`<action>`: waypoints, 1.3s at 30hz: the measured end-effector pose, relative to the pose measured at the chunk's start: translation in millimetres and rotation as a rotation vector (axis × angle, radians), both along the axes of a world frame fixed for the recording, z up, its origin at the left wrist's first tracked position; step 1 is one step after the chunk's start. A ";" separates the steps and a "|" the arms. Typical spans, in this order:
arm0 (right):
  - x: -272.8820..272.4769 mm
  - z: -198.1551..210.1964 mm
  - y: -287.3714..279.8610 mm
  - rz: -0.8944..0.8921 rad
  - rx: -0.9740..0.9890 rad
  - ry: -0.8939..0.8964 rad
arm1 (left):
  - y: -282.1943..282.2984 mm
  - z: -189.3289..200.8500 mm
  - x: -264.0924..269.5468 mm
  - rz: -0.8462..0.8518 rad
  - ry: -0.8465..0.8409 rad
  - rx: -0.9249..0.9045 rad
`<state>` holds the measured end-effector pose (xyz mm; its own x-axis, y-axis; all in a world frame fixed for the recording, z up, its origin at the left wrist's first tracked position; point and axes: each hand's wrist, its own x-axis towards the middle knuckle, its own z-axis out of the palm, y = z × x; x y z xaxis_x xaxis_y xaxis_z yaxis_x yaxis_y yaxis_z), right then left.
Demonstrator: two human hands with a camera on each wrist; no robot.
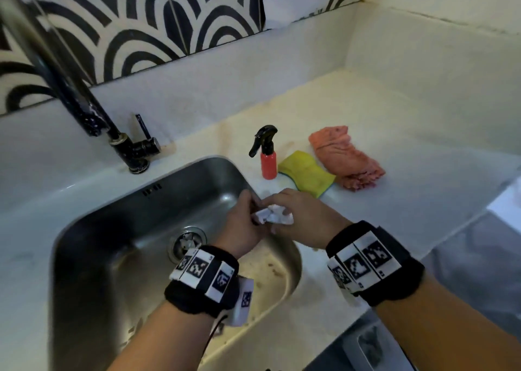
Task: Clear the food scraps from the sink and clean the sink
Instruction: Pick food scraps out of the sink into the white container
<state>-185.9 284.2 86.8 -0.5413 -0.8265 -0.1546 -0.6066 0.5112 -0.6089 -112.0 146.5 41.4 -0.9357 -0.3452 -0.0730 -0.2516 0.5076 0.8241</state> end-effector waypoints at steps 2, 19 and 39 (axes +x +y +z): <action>4.4 12.3 22.1 0.025 -0.082 -0.023 | 22.8 24.0 4.2 -0.026 0.054 -0.009; -14.8 -31.4 291.9 -0.179 0.132 -0.027 | 292.9 -11.1 -12.6 -0.346 -0.072 0.008; -5.8 -372.6 365.1 -0.557 0.436 -0.436 | 338.5 -273.6 -18.6 -0.534 -0.574 -0.222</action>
<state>-191.7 649.2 -285.8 -0.6707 -0.2728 -0.6897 0.0498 0.9112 -0.4089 -130.6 485.0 -232.1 -0.8156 0.0737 -0.5739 -0.2825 0.8149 0.5061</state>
